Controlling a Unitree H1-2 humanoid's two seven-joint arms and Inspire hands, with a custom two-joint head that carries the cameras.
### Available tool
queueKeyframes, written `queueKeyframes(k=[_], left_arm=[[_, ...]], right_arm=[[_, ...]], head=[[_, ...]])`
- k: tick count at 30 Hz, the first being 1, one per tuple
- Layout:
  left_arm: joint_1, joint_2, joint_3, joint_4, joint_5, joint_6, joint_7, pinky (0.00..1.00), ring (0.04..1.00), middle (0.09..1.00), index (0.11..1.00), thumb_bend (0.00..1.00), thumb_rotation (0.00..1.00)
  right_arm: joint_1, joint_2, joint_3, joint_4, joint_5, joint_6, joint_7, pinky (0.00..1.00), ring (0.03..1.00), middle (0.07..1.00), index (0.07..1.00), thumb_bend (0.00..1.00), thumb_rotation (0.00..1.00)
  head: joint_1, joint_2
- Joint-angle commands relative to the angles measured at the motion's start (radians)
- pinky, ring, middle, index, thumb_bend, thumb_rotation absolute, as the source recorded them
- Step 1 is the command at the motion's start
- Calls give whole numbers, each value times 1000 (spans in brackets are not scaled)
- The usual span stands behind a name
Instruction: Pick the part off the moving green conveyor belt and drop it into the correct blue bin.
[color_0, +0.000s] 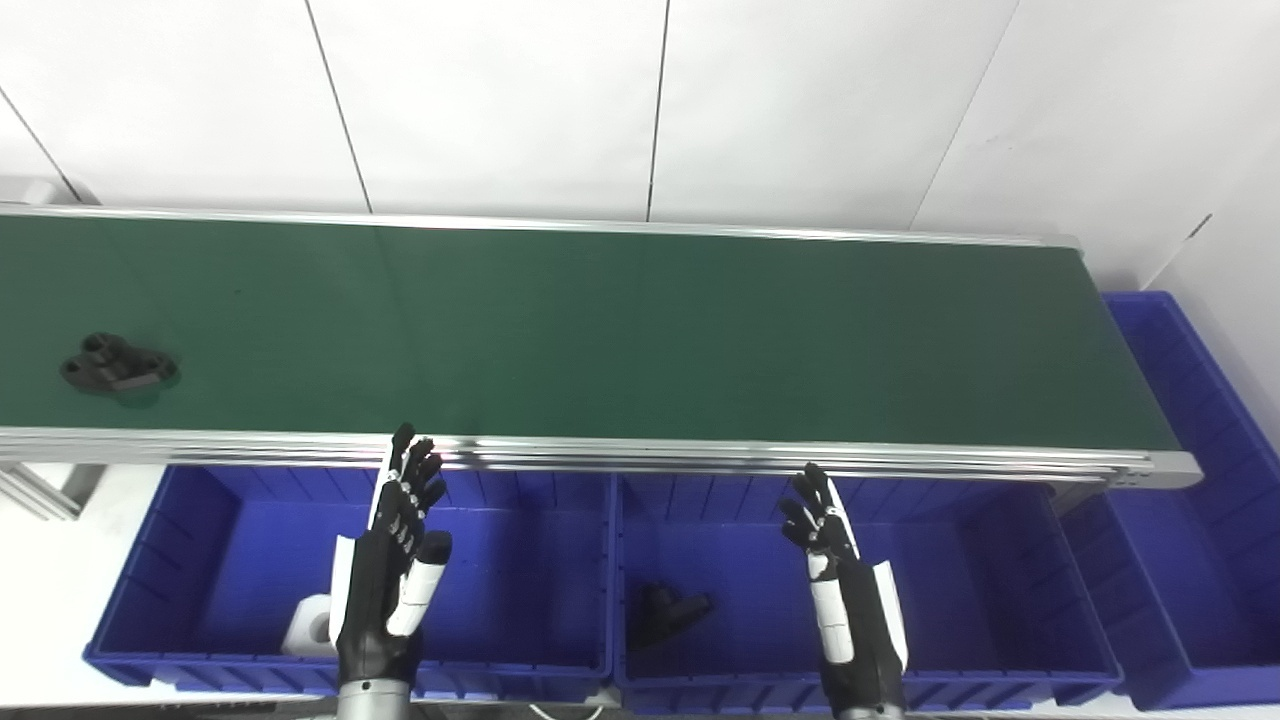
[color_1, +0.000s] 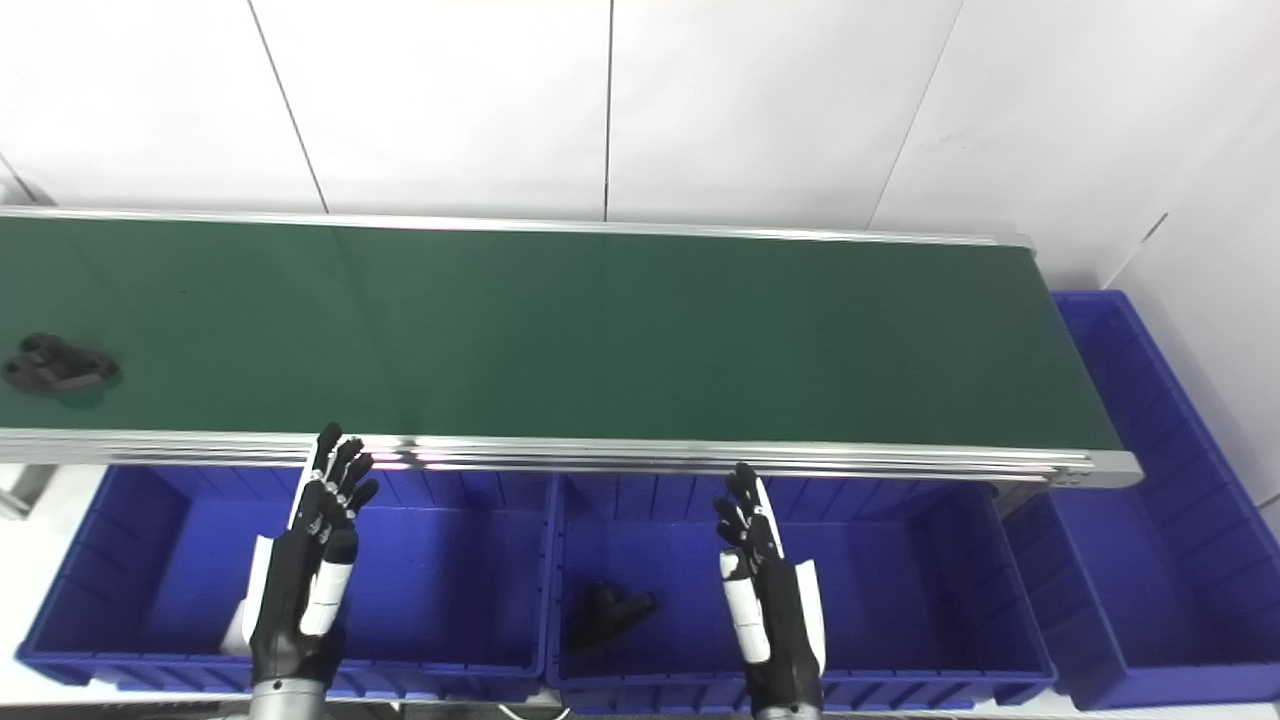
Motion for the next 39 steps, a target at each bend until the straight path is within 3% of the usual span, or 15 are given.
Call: queueKeyframes(k=[1,9,13,39], left_arm=[[-2,11,-7,-16,0,-44,-1,906,934,952,979,746,858],[-2,13,-10,-1,-1,-44,4,905,932,947,978,733,862],[-5,17,-13,1,-7,-45,-1,915,939,952,980,762,867],[-2,29,-21,3,-18,-44,-5,914,940,942,964,771,850]], right_arm=[[-5,11,6,-31,1,-52,4,901,912,957,979,813,986],[0,9,8,-12,4,-69,4,915,912,956,976,814,984],[0,11,7,-18,-4,-67,-2,886,905,949,972,818,984],[2,10,11,-20,-4,-64,1,907,911,956,979,832,986]], head=[[1,0],[-2,-42],[2,-25],[5,-23]])
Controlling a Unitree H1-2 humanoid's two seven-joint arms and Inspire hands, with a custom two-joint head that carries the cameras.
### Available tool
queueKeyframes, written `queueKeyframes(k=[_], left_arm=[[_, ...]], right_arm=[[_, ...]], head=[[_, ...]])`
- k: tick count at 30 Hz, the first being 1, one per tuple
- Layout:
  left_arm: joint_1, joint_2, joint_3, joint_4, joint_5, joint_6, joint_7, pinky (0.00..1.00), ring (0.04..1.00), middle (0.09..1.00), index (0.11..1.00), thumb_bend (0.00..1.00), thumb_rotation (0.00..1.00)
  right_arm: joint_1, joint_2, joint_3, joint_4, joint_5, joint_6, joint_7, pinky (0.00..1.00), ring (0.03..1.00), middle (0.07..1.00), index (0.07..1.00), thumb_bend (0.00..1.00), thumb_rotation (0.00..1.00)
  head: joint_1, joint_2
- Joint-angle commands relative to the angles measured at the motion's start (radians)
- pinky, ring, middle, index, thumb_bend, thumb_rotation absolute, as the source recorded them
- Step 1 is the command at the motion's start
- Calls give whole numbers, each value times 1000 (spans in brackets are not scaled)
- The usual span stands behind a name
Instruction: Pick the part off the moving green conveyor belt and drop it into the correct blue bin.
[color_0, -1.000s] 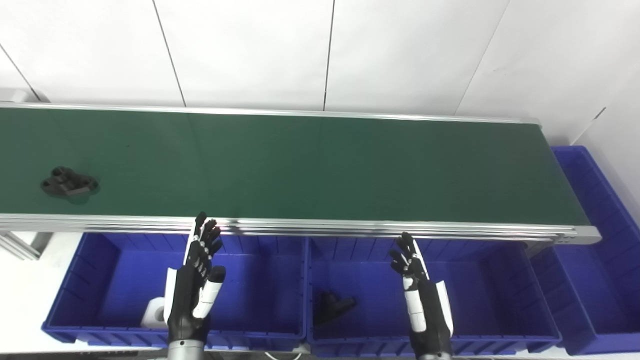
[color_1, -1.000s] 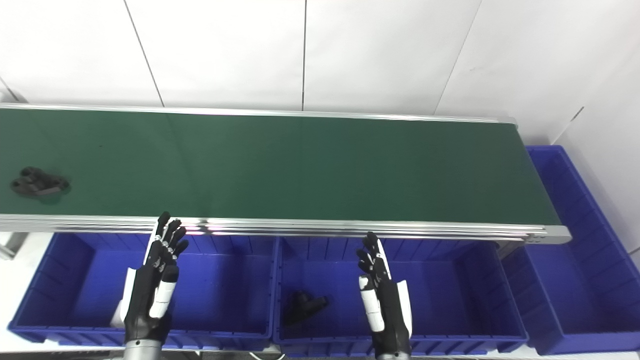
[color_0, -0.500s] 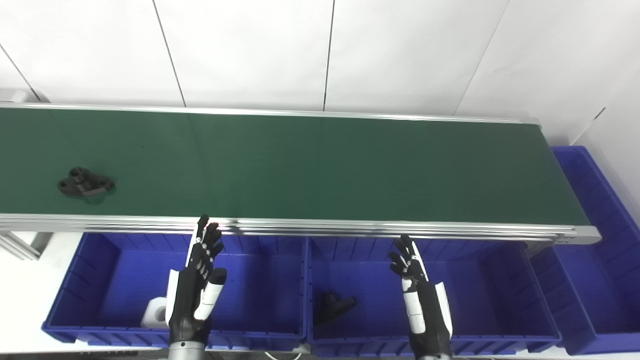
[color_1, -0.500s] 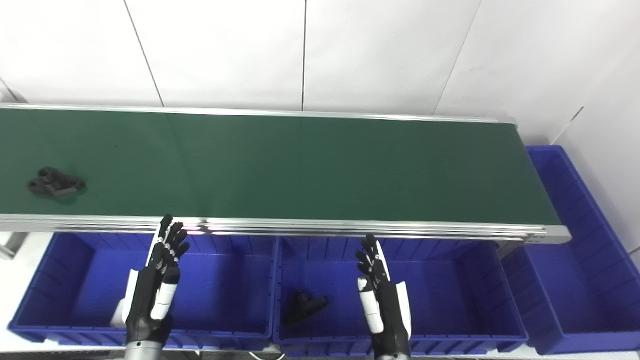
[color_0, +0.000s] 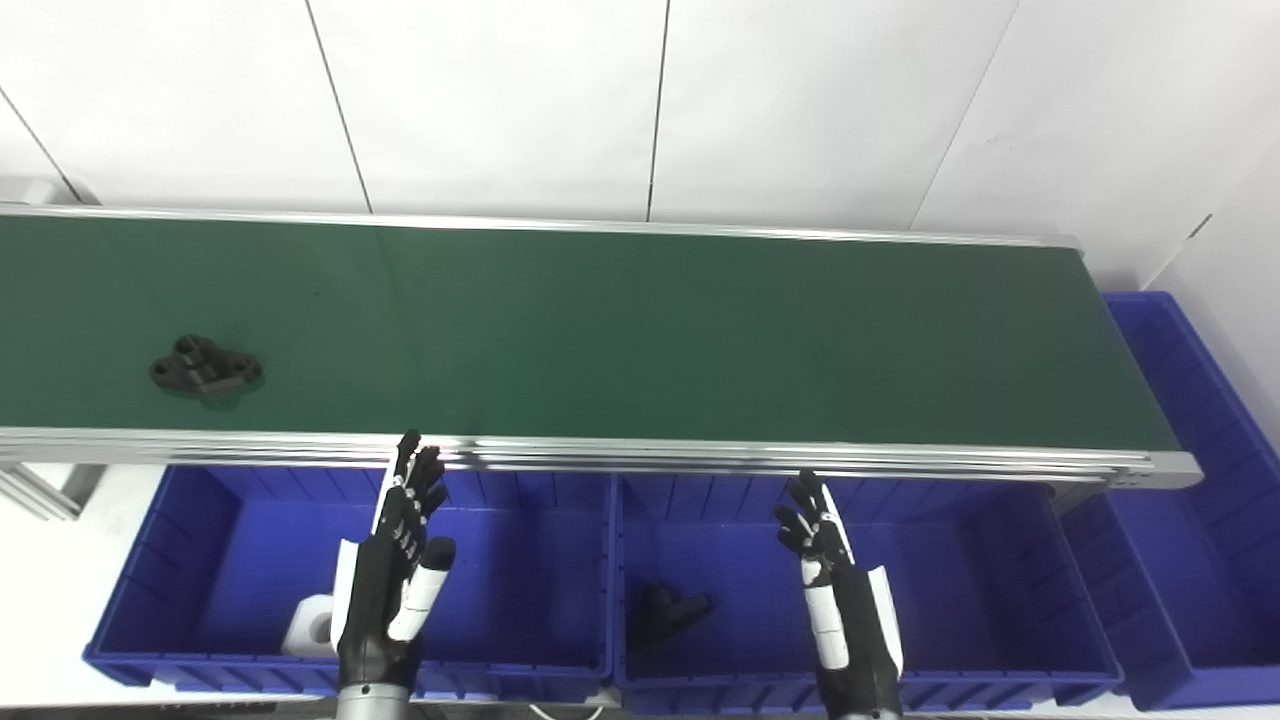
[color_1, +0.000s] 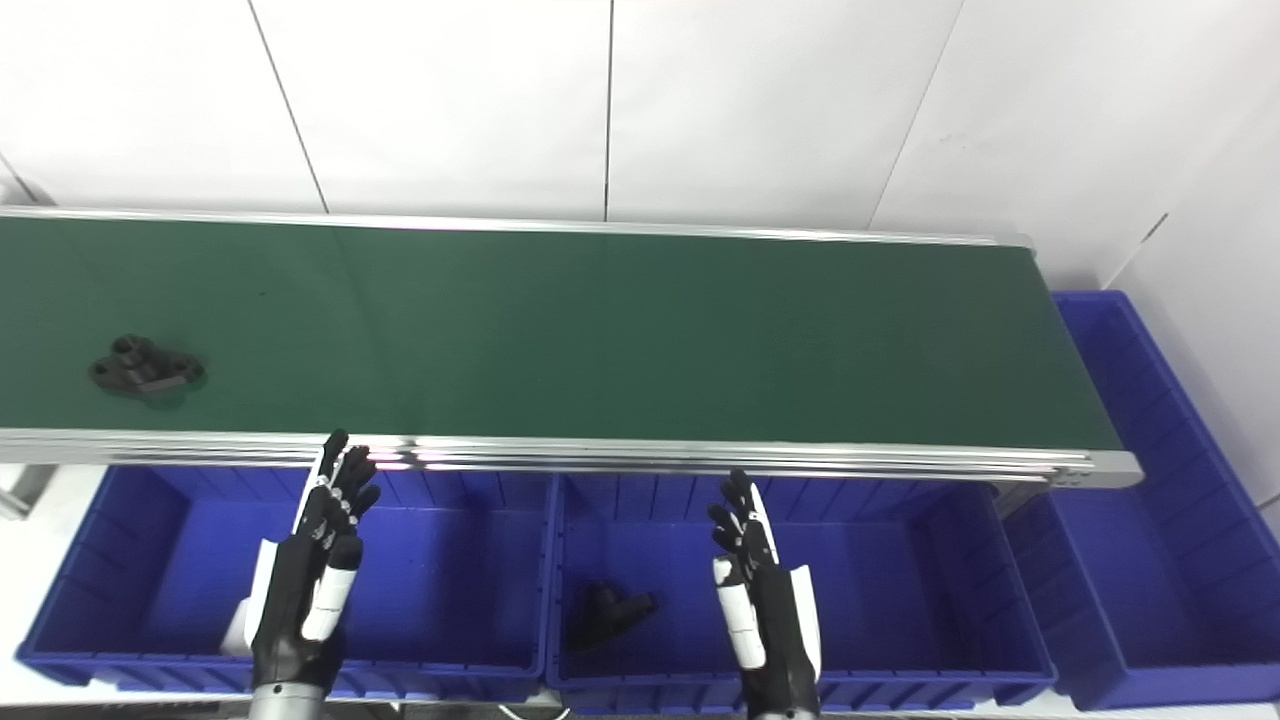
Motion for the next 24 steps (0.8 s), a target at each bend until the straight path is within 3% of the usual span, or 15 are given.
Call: queueKeyframes(k=[1,10,15,17,24], left_arm=[[-3,6,-4,-14,-4,-44,-5,919,944,945,963,774,854],[-11,9,-14,3,7,-44,3,920,945,948,959,753,873],[-21,5,-33,36,28,-44,10,919,949,953,959,773,892],[-25,5,-44,46,60,-44,27,871,930,946,955,768,913],[-44,-3,-74,75,68,-45,77,807,885,914,908,756,820]], right_arm=[[-7,11,4,-22,4,-65,2,906,910,954,978,829,986],[-11,3,0,-6,15,-76,8,915,913,957,980,825,987],[-24,-18,-11,40,37,-121,18,917,921,967,988,819,996],[-32,-24,-17,60,44,-140,17,917,926,971,991,815,999],[-52,-46,-29,104,79,-177,32,927,946,987,1000,792,1000]], head=[[1,1],[25,-22],[121,-81],[148,-96],[205,-114]])
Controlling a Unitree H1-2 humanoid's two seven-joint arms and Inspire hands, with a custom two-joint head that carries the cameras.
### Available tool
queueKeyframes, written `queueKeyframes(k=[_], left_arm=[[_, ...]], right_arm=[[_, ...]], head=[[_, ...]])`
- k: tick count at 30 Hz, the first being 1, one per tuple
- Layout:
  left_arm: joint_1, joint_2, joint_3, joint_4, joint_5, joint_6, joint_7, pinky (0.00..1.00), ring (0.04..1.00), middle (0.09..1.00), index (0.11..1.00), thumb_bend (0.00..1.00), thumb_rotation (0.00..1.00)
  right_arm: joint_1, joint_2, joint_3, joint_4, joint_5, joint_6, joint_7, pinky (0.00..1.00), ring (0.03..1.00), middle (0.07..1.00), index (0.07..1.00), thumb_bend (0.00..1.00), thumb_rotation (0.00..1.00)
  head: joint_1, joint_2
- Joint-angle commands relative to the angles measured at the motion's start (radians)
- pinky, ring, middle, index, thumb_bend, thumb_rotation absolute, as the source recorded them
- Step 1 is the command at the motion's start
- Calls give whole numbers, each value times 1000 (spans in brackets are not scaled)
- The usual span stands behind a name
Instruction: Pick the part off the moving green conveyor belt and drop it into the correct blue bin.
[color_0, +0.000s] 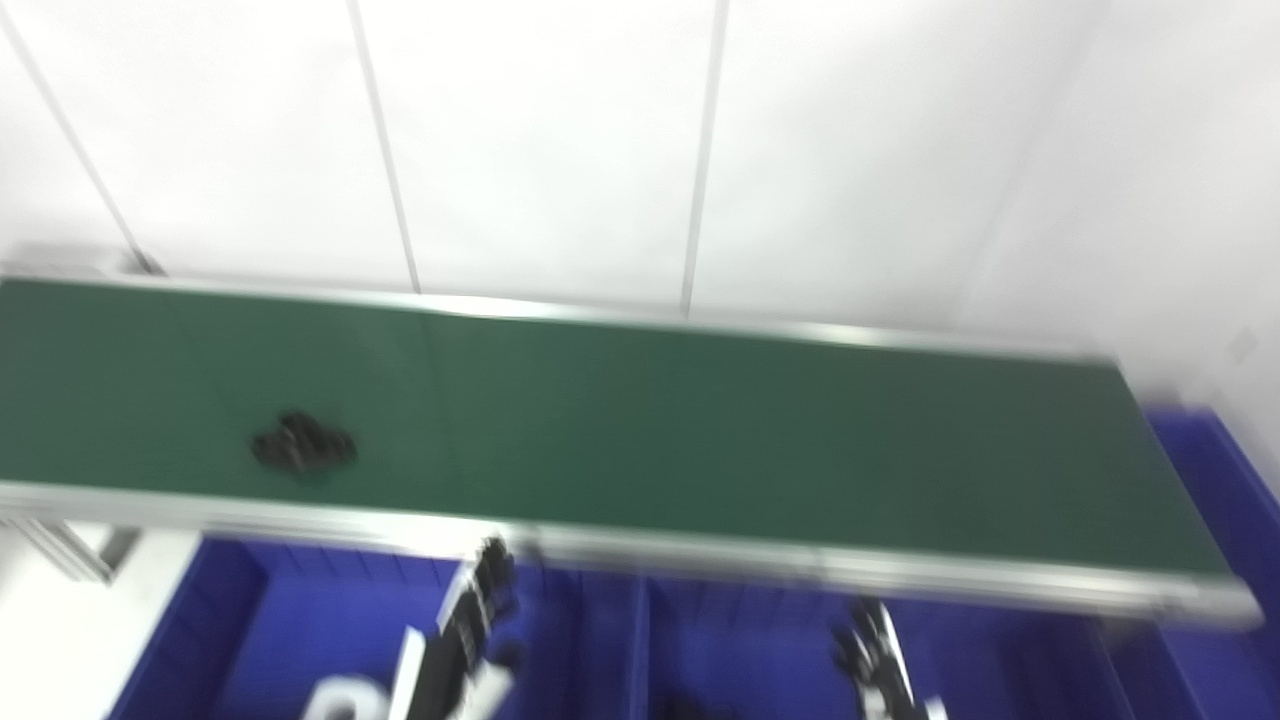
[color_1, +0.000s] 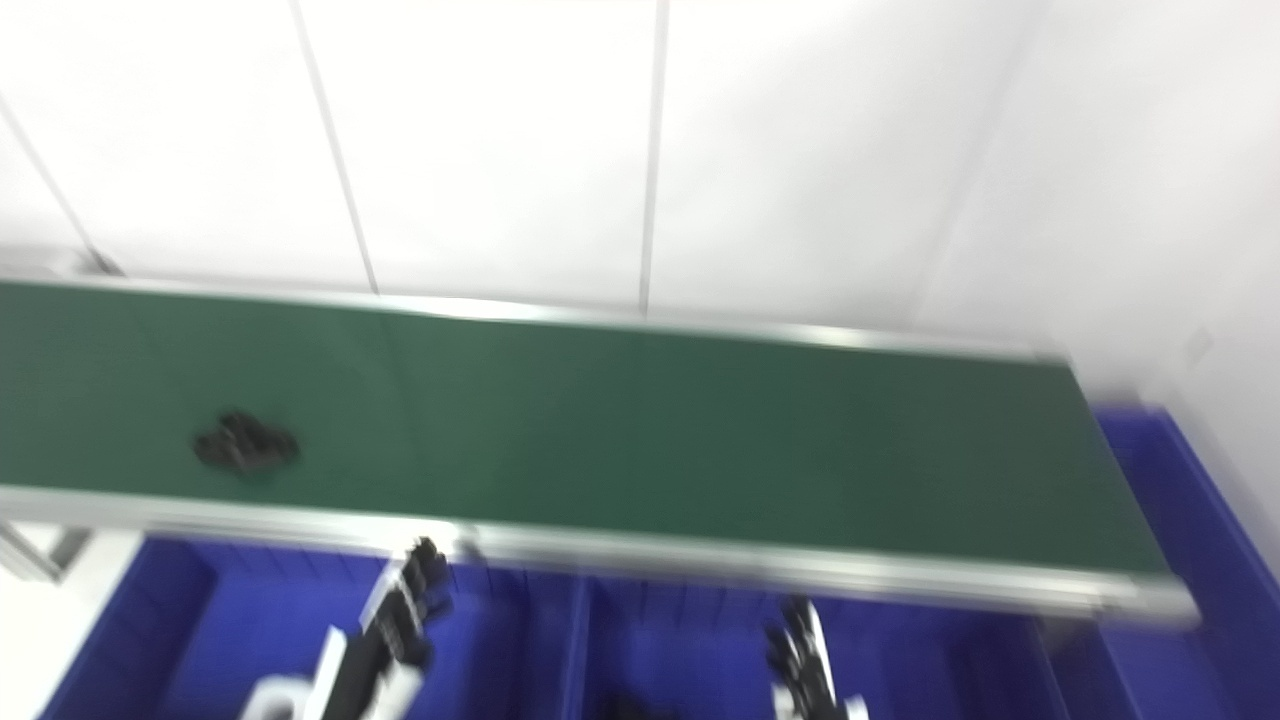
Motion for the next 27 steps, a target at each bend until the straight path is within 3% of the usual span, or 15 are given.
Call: queueKeyframes(k=[1,27], left_arm=[[-15,-3,-9,-13,13,-41,31,802,882,911,904,754,814],[-15,11,-49,-16,7,-41,67,804,886,917,909,762,784]], right_arm=[[-15,-2,-3,-12,12,-60,16,931,949,990,1000,792,1000],[-8,-3,-16,-36,7,-46,31,936,955,1000,1000,802,1000]], head=[[5,1],[37,18]])
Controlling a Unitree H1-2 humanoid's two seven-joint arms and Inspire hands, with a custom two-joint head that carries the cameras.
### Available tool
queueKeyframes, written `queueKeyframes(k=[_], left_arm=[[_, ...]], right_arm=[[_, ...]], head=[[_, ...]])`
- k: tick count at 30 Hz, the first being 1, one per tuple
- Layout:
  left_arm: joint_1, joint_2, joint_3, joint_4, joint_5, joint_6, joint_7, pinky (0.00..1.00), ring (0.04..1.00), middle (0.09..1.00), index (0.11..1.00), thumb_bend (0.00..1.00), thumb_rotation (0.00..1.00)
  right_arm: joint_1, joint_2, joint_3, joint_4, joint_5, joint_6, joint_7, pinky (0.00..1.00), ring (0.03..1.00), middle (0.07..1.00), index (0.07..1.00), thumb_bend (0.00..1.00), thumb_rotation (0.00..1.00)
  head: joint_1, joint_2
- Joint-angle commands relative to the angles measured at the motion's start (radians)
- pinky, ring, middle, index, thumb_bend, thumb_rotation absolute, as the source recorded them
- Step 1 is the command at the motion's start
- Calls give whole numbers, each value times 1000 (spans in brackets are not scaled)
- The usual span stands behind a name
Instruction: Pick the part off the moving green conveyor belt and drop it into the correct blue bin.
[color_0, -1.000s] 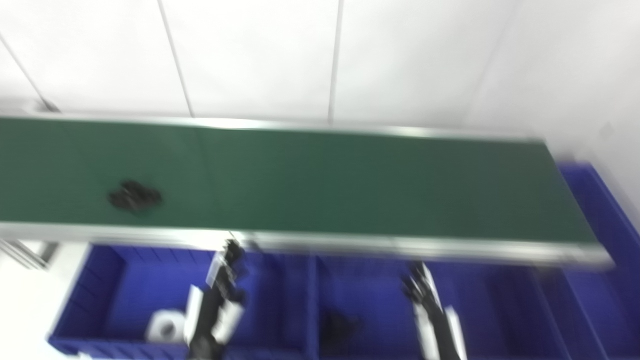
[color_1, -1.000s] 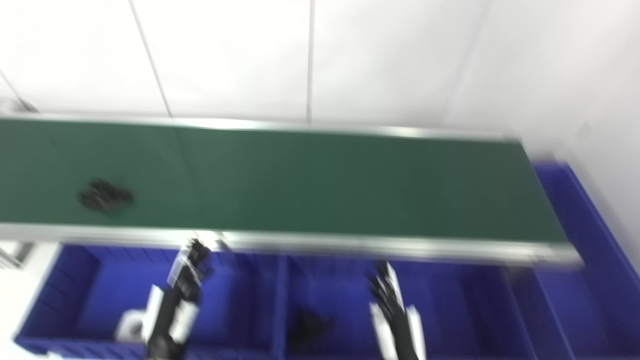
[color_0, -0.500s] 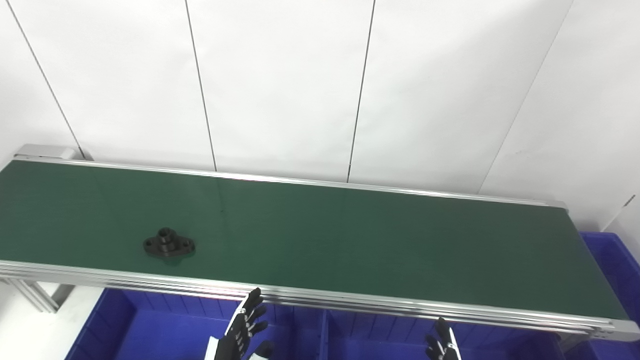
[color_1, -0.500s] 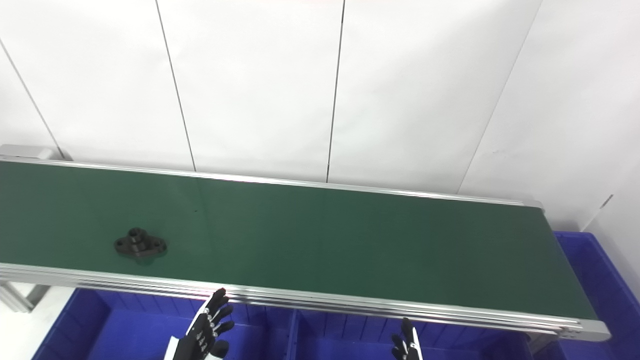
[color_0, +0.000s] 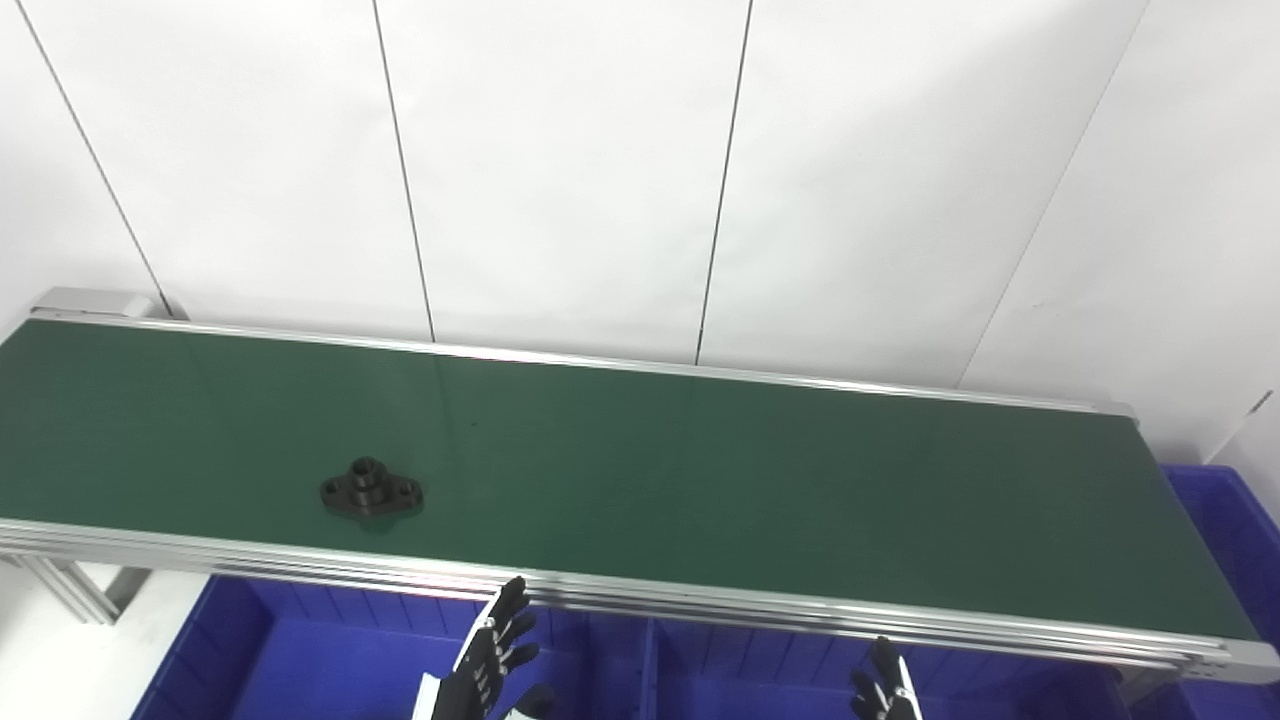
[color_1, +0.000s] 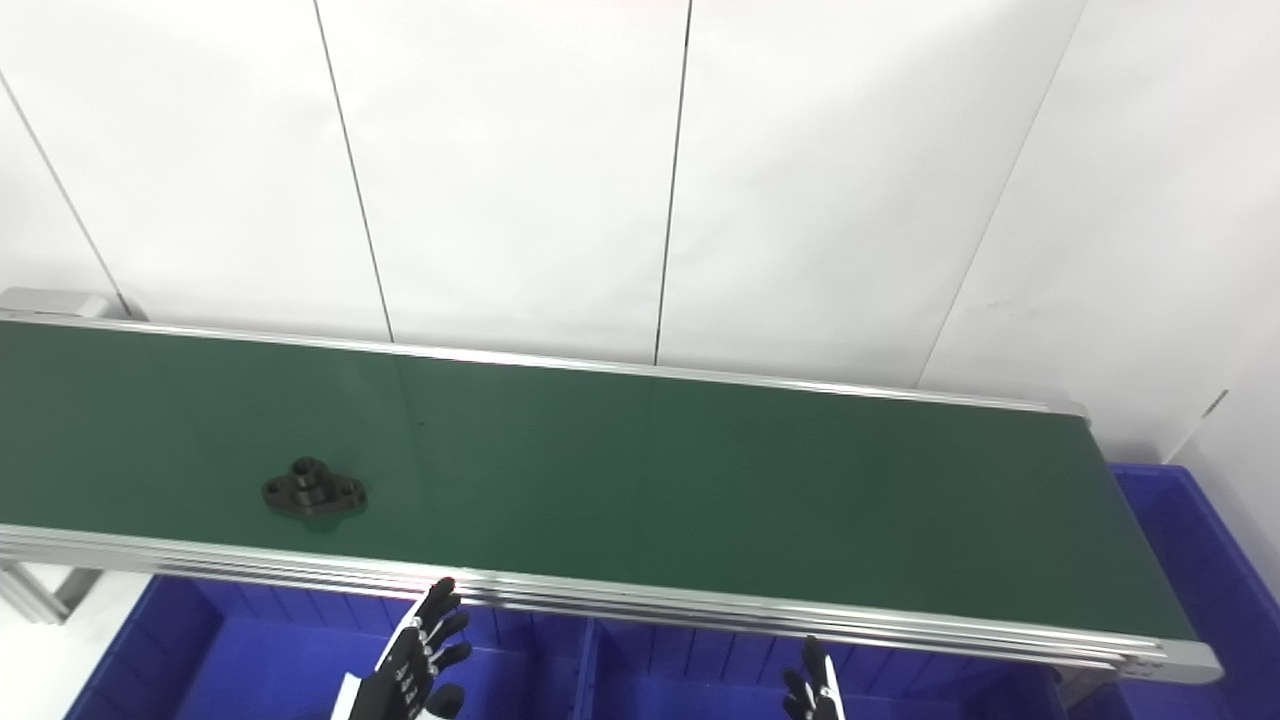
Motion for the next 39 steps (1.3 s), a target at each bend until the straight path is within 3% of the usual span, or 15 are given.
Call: queueKeyframes(k=[1,6,13,25,28,32,36,39], left_arm=[[-12,-3,-9,-14,20,-41,23,800,884,915,907,757,786],[-20,-17,-29,0,53,-41,56,780,869,900,887,721,753],[-29,-29,-48,15,36,-41,74,808,879,904,880,773,701],[-38,-13,-45,20,19,-41,73,812,886,911,885,757,691],[-47,-8,-42,28,18,-41,72,808,881,908,887,749,697],[-58,-4,-37,39,14,-41,68,809,881,908,888,735,699],[-64,-4,-39,46,21,-41,70,811,881,910,893,716,713],[-67,-6,-41,45,19,-41,65,818,883,912,898,689,727]], right_arm=[[-8,-2,-6,-33,9,-46,10,936,955,1000,1000,805,1000],[-17,-27,-17,-23,37,-47,31,976,971,1000,1000,814,1000],[-31,-40,-30,4,42,-59,41,1000,967,1000,1000,813,1000],[-29,-30,-16,-46,-5,-52,26,988,967,1000,1000,797,999],[-36,-33,-19,-130,-141,-61,-42,939,938,966,1000,717,873],[-74,-49,-2,-219,-306,-63,-142,873,912,939,984,740,755],[-130,-34,-11,-284,-383,-20,-150,830,899,939,959,795,690],[-205,-15,-8,-318,-405,66,-122,811,871,921,927,831,594]], head=[[28,4],[81,1],[102,-6],[69,0],[56,2],[30,3],[19,11],[16,11]])
